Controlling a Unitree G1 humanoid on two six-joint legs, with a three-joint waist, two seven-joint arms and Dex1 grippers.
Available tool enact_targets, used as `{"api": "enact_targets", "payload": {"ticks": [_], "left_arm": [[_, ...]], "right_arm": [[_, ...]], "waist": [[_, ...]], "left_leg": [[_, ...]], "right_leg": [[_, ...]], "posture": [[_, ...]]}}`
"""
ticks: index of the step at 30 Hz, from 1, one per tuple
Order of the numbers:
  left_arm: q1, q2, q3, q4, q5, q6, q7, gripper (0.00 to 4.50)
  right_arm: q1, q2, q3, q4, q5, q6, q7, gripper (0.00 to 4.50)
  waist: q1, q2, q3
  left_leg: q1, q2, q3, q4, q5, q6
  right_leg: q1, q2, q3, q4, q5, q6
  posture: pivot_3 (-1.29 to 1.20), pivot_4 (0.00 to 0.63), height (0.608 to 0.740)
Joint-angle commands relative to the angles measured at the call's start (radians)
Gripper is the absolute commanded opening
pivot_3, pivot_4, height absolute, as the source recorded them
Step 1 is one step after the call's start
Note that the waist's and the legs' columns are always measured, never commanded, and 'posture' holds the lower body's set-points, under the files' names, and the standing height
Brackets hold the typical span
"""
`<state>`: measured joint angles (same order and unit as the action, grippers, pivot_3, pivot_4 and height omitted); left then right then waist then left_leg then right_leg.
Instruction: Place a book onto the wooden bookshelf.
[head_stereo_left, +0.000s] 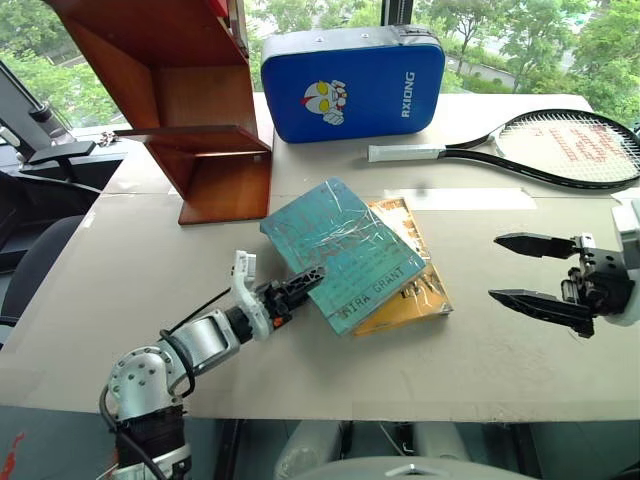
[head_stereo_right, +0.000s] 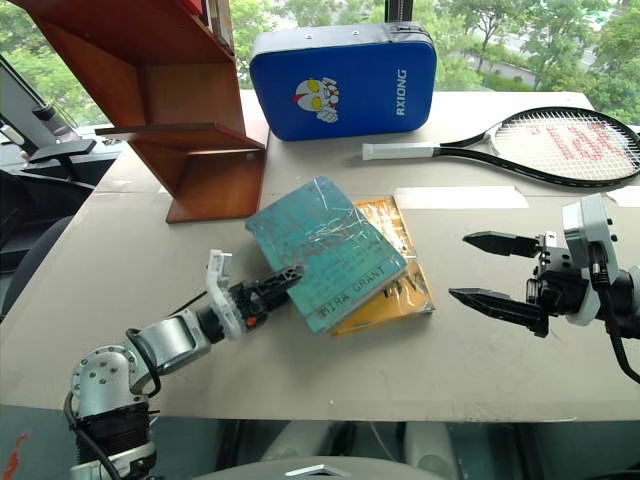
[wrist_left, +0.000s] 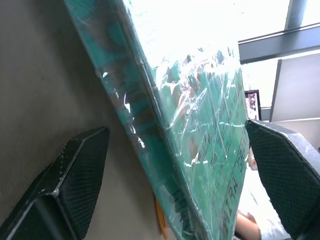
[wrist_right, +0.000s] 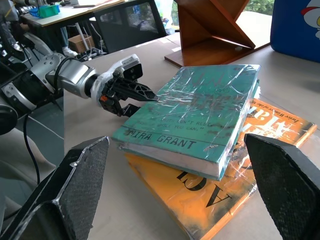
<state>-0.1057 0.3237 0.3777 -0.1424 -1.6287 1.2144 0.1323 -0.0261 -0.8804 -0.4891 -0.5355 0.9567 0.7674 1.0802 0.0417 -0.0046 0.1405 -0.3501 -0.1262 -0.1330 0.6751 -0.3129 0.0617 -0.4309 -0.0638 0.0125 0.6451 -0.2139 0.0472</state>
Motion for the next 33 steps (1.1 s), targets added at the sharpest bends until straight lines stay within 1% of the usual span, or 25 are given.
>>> {"api": "enact_targets", "payload": {"ticks": [1, 3, 4, 6, 7, 8, 9, 12, 14, 16, 18, 19, 22, 24, 26, 28, 29, 30, 31, 33], "left_arm": [[0.006, 0.006, -0.045, 0.018, -0.139, -0.042, 0.086, 3.69], [0.003, 0.013, -0.065, 0.015, -0.194, -0.072, 0.116, 2.72], [0.000, 0.018, -0.072, 0.011, -0.221, -0.088, 0.128, 2.38], [-0.002, 0.032, -0.087, -0.002, -0.264, -0.119, 0.146, 1.37], [-0.003, 0.041, -0.094, -0.014, -0.277, -0.131, 0.149, 0.96], [0.000, 0.050, -0.102, -0.023, -0.286, -0.142, 0.151, 0.44], [-0.001, 0.063, -0.108, -0.038, -0.283, -0.149, 0.144, 0.09], [-0.094, 0.143, -0.063, -0.177, -0.242, -0.195, 0.050, 0.09], [-0.216, 0.238, -0.039, -0.258, -0.254, -0.204, -0.017, 0.09], [-0.301, 0.330, -0.045, -0.300, -0.210, -0.192, -0.089, 0.09], [-0.436, 0.492, -0.102, -0.355, 0.067, -0.217, -0.271, 0.09], [-0.493, 0.571, -0.149, -0.363, 0.217, -0.252, -0.345, 0.09], [-0.581, 0.777, -0.328, -0.369, 0.672, -0.448, -0.542, 0.09], [-0.622, 0.876, -0.436, -0.320, 0.976, -0.616, -0.602, 0.09], [-0.652, 0.906, -0.450, -0.243, 1.155, -0.727, -0.598, 0.09], [-0.658, 0.952, -0.457, -0.181, 1.325, -0.838, -0.609, 0.09], [-0.653, 0.973, -0.459, -0.160, 1.398, -0.885, -0.614, 0.09], [-0.649, 0.989, -0.461, -0.145, 1.460, -0.919, -0.619, 0.09], [-0.641, 1.019, -0.467, -0.134, 1.523, -0.938, -0.632, 0.09], [-0.600, 1.095, -0.486, -0.111, 1.643, -0.934, -0.678, 0.09]], "right_arm": [[-0.004, -0.019, -0.035, -0.025, 0.029, -0.008, -0.022, 4.50], [-0.005, -0.022, -0.033, -0.021, 0.029, -0.014, -0.027, 4.50], [-0.009, -0.023, -0.030, -0.018, 0.029, -0.017, -0.029, 4.50], [-0.019, -0.025, -0.019, -0.009, 0.027, -0.021, -0.031, 4.50], [-0.025, -0.026, -0.012, -0.003, 0.025, -0.024, -0.031, 4.50], [-0.027, -0.026, -0.008, 0.000, 0.023, -0.027, -0.031, 4.50], [-0.030, -0.026, -0.004, 0.002, 0.021, -0.030, -0.029, 4.50], [-0.053, -0.018, 0.010, 0.020, 0.009, -0.047, -0.030, 4.50], [-0.089, 0.001, 0.044, 0.048, -0.039, -0.097, -0.038, 4.50], [-0.117, 0.013, 0.067, 0.073, -0.063, -0.125, -0.040, 4.50], [-0.185, 0.030, 0.098, 0.127, -0.088, -0.157, -0.051, 4.50], [-0.224, 0.042, 0.112, 0.155, -0.097, -0.171, -0.060, 4.50], [-0.314, 0.077, 0.130, 0.207, -0.088, -0.180, -0.078, 4.50], [-0.362, 0.101, 0.139, 0.230, -0.079, -0.182, -0.089, 4.50], [-0.405, 0.121, 0.143, 0.244, -0.060, -0.171, -0.104, 4.50], [-0.438, 0.139, 0.140, 0.255, -0.030, -0.150, -0.119, 4.50], [-0.450, 0.147, 0.140, 0.260, -0.017, -0.142, -0.126, 4.50], [-0.461, 0.153, 0.138, 0.265, -0.004, -0.134, -0.133, 4.50], [-0.472, 0.160, 0.137, 0.270, 0.010, -0.126, -0.142, 4.50], [-0.501, 0.180, 0.134, 0.274, 0.047, -0.104, -0.171, 4.50]], "waist": [[0.000, 0.000, 0.000], [0.000, 0.000, 0.000], [0.000, 0.000, 0.000], [0.000, 0.000, 0.000], [0.000, 0.000, 0.000], [0.000, 0.000, 0.000], [0.000, 0.000, 0.000], [0.000, -0.003, 0.002], [0.000, -0.004, 0.003], [0.000, -0.006, 0.003], [-0.004, -0.004, 0.003], [-0.006, -0.004, 0.003], [-0.017, -0.003, 0.002], [-0.023, -0.003, 0.003], [-0.026, -0.002, 0.004], [-0.028, -0.004, 0.006], [-0.029, -0.004, 0.006], [-0.029, -0.004, 0.006], [-0.029, -0.004, 0.006], [-0.030, -0.004, 0.007]], "left_leg": [[0.000, 0.000, 0.000, 0.000, 0.000, 0.000], [0.000, 0.000, 0.000, 0.000, 0.000, 0.000], [0.000, 0.000, 0.000, 0.000, 0.000, 0.000], [0.000, 0.000, 0.000, 0.000, 0.000, 0.000], [0.000, 0.000, 0.000, 0.000, 0.000, 0.000], [0.000, 0.000, 0.000, 0.000, 0.000, 0.000], [0.000, 0.000, 0.000, 0.000, 0.000, 0.000], [0.000, 0.000, 0.001, 0.000, 0.000, 0.000], [0.000, 0.000, 0.000, 0.000, 0.000, 0.000], [0.000, 0.000, 0.000, 0.000, 0.000, -0.001], [0.000, 0.000, 0.002, 0.000, 0.000, -0.001], [0.000, 0.000, 0.003, 0.000, 0.000, -0.001], [0.002, 0.000, 0.006, -0.006, 0.000, -0.001], [0.003, 0.001, 0.006, -0.009, 0.000, -0.001], [0.003, 0.002, 0.006, -0.011, 0.000, -0.001], [0.001, 0.002, 0.005, -0.011, 0.001, -0.001], [-0.002, 0.002, 0.005, -0.010, 0.001, -0.001], [-0.004, 0.002, 0.005, -0.010, 0.001, -0.001], [-0.009, 0.002, 0.005, -0.008, 0.001, -0.001], [-0.015, 0.002, 0.005, -0.006, 0.001, 0.000]], "right_leg": [[0.000, 0.000, 0.000, 0.000, 0.000, 0.000], [0.000, 0.000, 0.000, 0.000, 0.000, 0.000], [0.000, 0.000, 0.000, 0.000, 0.000, 0.000], [0.000, 0.000, 0.000, 0.000, 0.000, 0.000], [0.000, 0.000, 0.000, 0.000, 0.000, 0.000], [0.000, 0.000, 0.000, 0.000, 0.000, 0.000], [0.000, 0.000, 0.000, 0.000, 0.000, 0.000], [0.000, 0.000, 0.001, 0.000, 0.000, 0.000], [0.000, 0.001, 0.000, 0.000, 0.000, 0.000], [0.000, 0.001, 0.000, 0.000, 0.000, 0.000], [0.000, 0.000, 0.001, -0.001, 0.000, 0.000], [0.000, 0.001, 0.002, -0.002, 0.000, 0.000], [-0.001, 0.001, 0.005, -0.004, 0.000, 0.000], [-0.001, 0.001, 0.005, -0.005, 0.000, -0.001], [-0.002, 0.002, 0.005, -0.005, 0.000, -0.001], [-0.004, 0.002, 0.004, -0.005, 0.000, -0.001], [-0.007, 0.002, 0.004, -0.005, 0.000, -0.001], [-0.009, 0.002, 0.004, -0.005, 0.000, -0.001], [-0.013, 0.002, 0.004, -0.005, 0.000, 0.000], [-0.018, 0.002, 0.003, -0.005, 0.000, 0.000]], "posture": [[0.00, 0.150, 0.740], [0.00, 0.150, 0.740], [0.00, 0.150, 0.740], [0.00, 0.150, 0.740], [0.00, 0.150, 0.740], [0.00, 0.150, 0.740], [0.00, 0.150, 0.740], [0.00, 0.150, 0.740], [0.00, 0.150, 0.740], [0.00, 0.150, 0.740], [0.00, 0.150, 0.740], [0.00, 0.150, 0.740], [0.00, 0.150, 0.740], [0.00, 0.150, 0.740], [0.00, 0.150, 0.740], [0.00, 0.150, 0.740], [0.00, 0.150, 0.740], [0.00, 0.150, 0.740], [0.00, 0.150, 0.740], [0.00, 0.150, 0.740]]}}
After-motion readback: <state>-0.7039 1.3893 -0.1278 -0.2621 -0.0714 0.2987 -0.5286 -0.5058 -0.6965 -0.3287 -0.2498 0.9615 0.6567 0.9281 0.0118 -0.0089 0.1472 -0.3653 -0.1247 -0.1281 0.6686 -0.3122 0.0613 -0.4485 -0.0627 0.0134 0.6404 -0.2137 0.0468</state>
